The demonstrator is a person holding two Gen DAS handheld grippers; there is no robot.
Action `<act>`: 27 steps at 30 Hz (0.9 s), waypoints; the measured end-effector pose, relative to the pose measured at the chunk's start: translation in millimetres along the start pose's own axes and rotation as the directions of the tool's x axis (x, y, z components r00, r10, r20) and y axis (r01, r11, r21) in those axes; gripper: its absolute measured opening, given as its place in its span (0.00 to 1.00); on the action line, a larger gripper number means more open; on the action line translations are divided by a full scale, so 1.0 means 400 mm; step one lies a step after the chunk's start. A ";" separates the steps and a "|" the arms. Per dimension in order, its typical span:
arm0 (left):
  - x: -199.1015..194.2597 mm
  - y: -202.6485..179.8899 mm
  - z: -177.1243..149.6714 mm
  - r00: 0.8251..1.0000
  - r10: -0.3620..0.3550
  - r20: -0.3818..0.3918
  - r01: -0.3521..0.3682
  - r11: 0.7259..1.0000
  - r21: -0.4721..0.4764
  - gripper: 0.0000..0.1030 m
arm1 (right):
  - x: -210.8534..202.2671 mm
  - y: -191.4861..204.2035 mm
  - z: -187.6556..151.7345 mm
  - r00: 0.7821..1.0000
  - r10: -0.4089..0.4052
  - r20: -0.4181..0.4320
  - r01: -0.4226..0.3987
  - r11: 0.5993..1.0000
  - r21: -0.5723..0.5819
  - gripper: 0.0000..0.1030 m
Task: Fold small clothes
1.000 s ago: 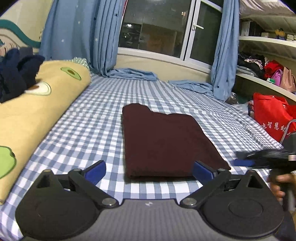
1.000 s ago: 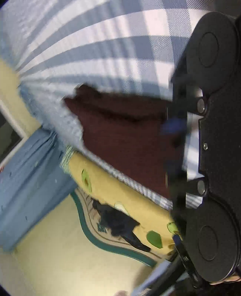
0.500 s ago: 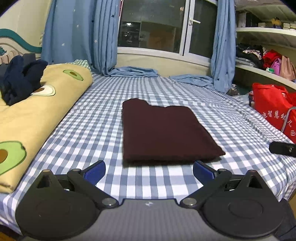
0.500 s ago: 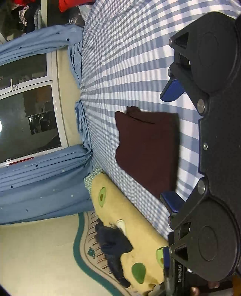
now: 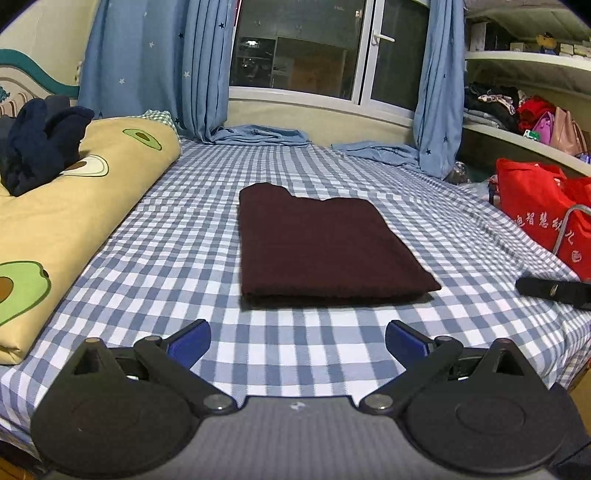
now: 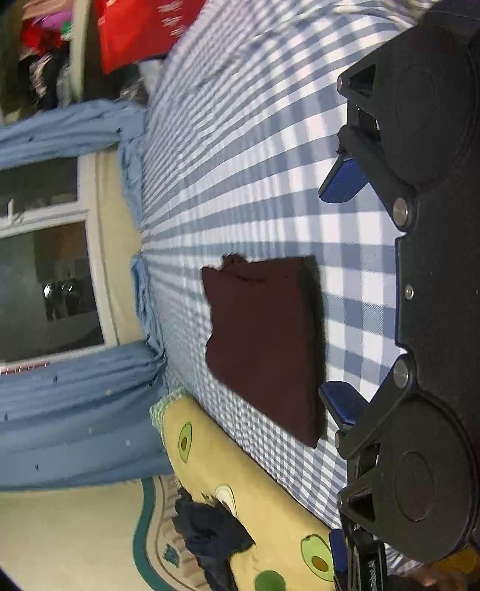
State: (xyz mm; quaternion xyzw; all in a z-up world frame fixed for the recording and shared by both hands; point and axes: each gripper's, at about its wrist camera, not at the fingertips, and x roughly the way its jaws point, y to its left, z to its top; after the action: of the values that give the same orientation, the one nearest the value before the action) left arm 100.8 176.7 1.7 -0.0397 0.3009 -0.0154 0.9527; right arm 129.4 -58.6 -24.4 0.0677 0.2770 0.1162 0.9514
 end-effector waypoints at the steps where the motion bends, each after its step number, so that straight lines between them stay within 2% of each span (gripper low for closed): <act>1: 0.001 0.004 0.000 1.000 0.002 -0.002 -0.002 1.000 0.003 0.99 | -0.004 0.011 0.008 1.000 0.010 0.024 -0.010 0.999 -0.036 0.99; 4: 0.000 0.013 0.001 1.000 0.010 -0.008 -0.010 1.000 0.010 0.99 | -0.027 0.043 0.047 0.992 0.022 0.122 -0.006 0.991 -0.136 0.99; 6: 0.003 0.019 0.005 1.000 0.008 -0.020 -0.008 1.000 0.005 0.99 | -0.044 0.065 0.076 0.980 0.024 0.199 0.014 0.982 -0.188 0.99; 8: 0.006 0.021 0.008 1.000 0.009 -0.027 -0.009 1.000 0.007 0.99 | -0.051 0.083 0.103 0.975 0.018 0.222 0.026 0.981 -0.191 0.99; 12: 0.009 0.019 0.018 1.000 0.016 -0.015 -0.015 1.000 0.021 0.99 | -0.029 0.106 0.111 0.993 0.034 0.112 -0.012 0.981 -0.196 0.99; 18: 0.032 0.013 0.040 0.999 0.026 -0.030 -0.025 0.999 0.041 0.99 | 0.033 0.102 0.070 1.000 0.015 -0.015 -0.017 0.991 -0.135 0.99; 23: 0.055 -0.004 0.055 0.999 0.035 -0.036 -0.032 0.996 0.081 0.99 | 0.054 0.085 0.073 1.000 0.013 -0.019 -0.014 0.994 -0.108 0.99; 27: 0.063 -0.024 0.063 0.999 0.036 -0.032 -0.032 0.993 0.113 0.99 | 0.067 0.066 0.072 1.000 0.000 -0.024 -0.003 0.991 -0.131 0.99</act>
State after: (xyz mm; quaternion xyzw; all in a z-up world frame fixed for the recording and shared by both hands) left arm 136.0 167.5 8.7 0.0195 0.3165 -0.0170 0.9482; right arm 162.1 -28.1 -8.9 0.0039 0.2800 0.1356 0.9504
